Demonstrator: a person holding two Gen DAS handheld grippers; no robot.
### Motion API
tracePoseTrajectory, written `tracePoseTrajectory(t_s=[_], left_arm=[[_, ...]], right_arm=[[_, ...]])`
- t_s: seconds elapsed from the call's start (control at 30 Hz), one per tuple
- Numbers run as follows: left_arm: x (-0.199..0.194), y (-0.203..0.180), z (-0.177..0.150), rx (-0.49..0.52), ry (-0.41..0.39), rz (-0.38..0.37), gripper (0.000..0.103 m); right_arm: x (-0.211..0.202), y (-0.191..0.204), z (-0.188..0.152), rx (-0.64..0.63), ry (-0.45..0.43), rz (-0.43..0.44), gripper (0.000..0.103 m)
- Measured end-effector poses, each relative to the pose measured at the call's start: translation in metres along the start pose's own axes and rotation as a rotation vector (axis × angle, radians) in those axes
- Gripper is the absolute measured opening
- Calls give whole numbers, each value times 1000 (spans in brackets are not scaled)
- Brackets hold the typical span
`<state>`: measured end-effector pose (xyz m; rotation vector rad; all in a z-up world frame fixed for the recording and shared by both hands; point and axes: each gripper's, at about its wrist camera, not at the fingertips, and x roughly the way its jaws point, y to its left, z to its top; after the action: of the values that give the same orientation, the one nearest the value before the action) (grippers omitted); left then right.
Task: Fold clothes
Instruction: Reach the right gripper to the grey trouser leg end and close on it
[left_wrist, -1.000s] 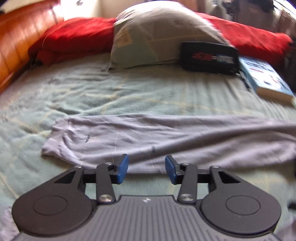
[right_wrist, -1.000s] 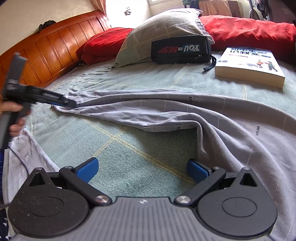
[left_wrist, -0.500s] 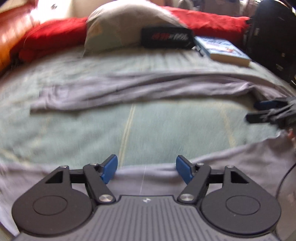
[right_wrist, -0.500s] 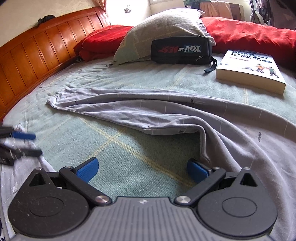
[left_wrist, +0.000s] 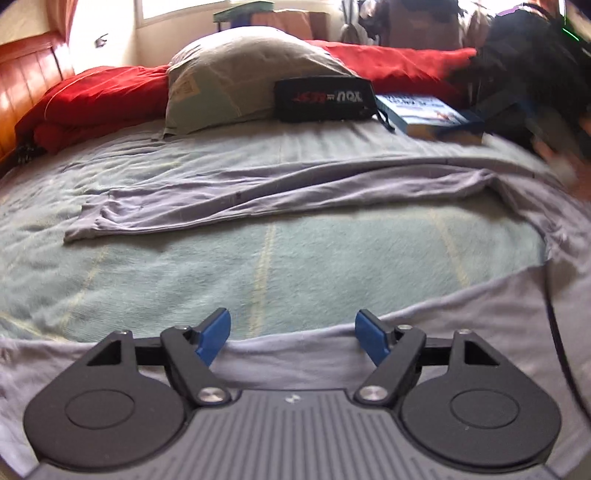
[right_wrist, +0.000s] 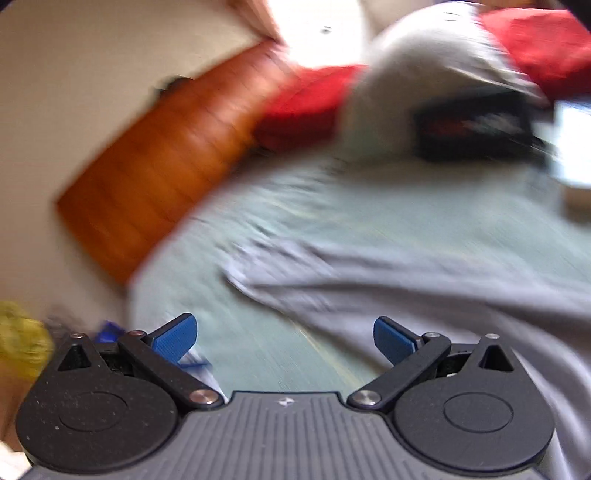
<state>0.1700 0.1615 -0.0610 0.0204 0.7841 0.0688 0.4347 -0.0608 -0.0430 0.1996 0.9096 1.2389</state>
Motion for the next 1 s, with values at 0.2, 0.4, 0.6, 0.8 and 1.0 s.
tracePoseTrajectory(t_s=[0.2,0.4,0.6,0.8,1.0], left_arm=[[-5,29,-9,31,-9,-6,76],[5,47,-15,-15,-8,-71,79],[9,54,-21,-45,-38,-101,83],[10,59,-26,-69,-66,-119,86],[10,59,-26,-72,-71,-119,87]], right_arm=[[106,-20,77,-13,225,139,103],[210,-29,118,-74,368,203,103],[277,-49,123,-64,483,329,103],[323,-26,121,-56,560,496,103],[350,-4,119,-89,601,523,99]])
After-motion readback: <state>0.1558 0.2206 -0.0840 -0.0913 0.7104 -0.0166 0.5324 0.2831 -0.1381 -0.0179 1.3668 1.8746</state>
